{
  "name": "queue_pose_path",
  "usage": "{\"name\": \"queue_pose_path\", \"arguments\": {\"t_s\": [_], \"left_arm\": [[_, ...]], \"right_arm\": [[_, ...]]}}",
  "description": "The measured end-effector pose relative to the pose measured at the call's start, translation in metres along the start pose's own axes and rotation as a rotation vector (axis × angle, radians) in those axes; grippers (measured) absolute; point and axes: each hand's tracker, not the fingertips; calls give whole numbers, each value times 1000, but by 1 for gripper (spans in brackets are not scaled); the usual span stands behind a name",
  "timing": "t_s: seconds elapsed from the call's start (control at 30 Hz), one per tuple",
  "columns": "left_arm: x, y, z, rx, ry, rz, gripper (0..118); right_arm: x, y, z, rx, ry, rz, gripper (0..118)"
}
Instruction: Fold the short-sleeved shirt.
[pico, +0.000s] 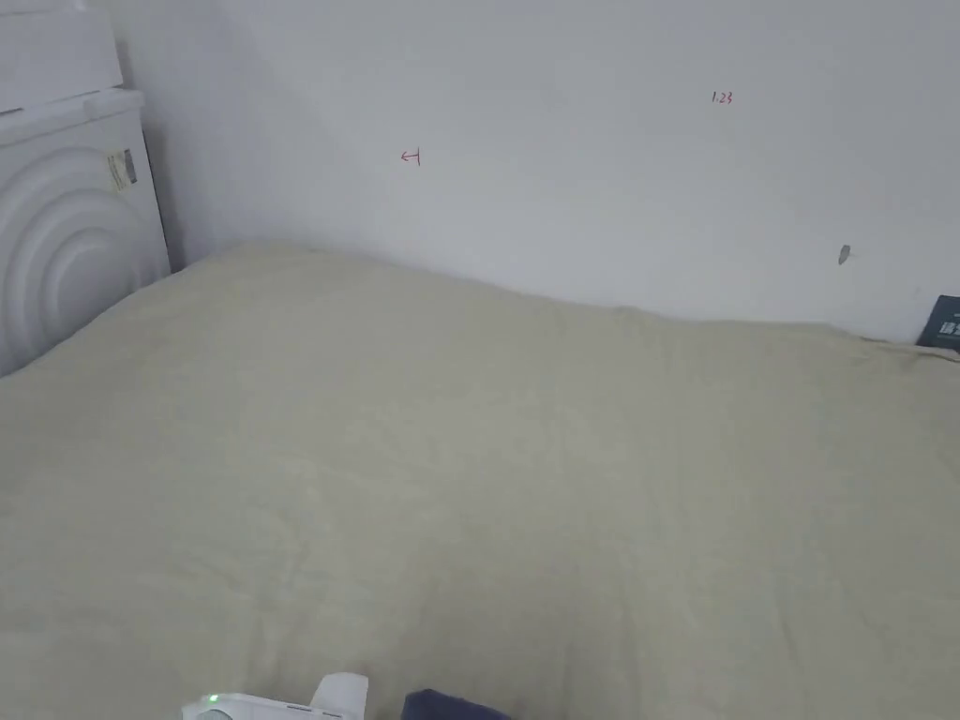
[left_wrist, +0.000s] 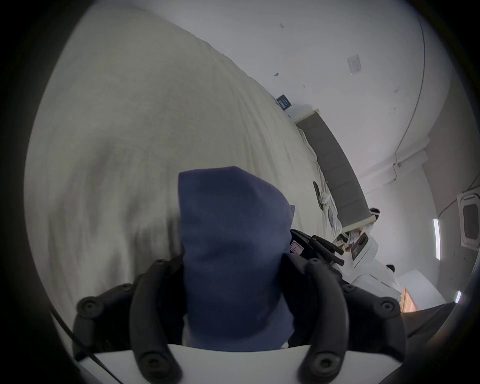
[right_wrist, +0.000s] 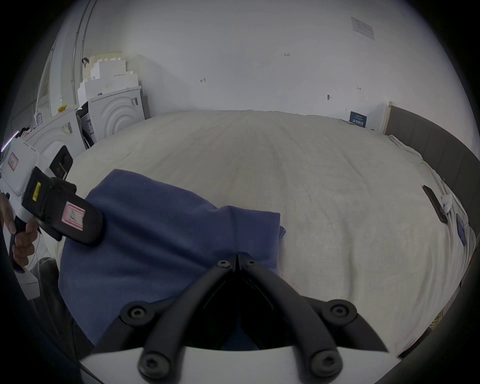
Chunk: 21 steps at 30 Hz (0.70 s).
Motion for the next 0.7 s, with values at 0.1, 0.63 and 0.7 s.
{"name": "queue_pose_path", "arguments": {"t_s": [0.1,0.63,0.7], "left_arm": [[-7,4,-2,-24,4,11,33],[7,21,88,53,-3,-51,19],[-5,31,117,84,25,-23,18]], "right_arm": [[1,-1,1,9,4,4,0],[33,16,49,147,-56,67,1],[39,18,49,156,-58,63,1]]}}
